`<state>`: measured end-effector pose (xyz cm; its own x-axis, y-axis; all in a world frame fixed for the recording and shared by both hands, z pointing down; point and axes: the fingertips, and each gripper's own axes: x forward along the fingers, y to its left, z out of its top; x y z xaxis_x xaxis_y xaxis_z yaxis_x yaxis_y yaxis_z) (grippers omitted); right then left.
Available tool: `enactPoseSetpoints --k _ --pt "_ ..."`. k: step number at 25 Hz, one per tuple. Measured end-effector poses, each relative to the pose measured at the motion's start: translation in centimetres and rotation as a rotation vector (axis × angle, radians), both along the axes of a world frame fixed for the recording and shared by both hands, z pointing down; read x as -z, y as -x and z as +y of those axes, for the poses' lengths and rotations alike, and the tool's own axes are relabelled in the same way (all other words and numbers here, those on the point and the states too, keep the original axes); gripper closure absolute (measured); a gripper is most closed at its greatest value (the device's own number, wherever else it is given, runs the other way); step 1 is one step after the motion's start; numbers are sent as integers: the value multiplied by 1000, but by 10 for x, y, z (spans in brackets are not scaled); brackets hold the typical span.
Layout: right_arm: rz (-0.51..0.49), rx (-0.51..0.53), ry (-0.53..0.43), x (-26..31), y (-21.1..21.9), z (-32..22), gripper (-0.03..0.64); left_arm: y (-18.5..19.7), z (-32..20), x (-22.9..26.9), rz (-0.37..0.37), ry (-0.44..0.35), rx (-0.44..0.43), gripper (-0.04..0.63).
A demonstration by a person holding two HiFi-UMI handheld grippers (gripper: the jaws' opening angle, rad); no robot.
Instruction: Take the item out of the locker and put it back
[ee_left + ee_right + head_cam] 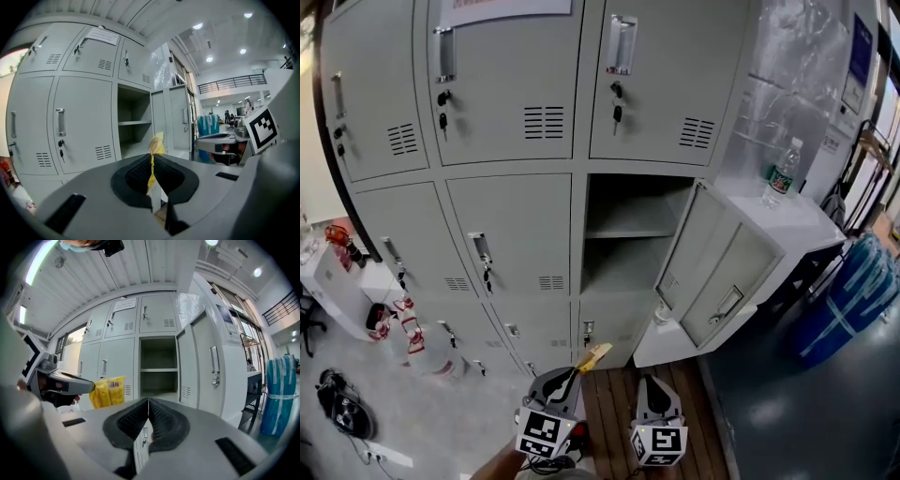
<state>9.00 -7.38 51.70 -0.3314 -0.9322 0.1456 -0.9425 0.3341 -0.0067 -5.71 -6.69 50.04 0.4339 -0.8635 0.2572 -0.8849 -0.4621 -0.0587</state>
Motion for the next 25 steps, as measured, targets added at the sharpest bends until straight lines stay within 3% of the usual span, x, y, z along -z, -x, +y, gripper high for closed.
enactPoseSetpoints --k 8,25 --pt "5 9 3 -4 6 19 598 5 25 -12 11 11 3 563" --pt "-2 -11 -2 -1 4 16 598 5 16 -3 30 -11 -4 561"
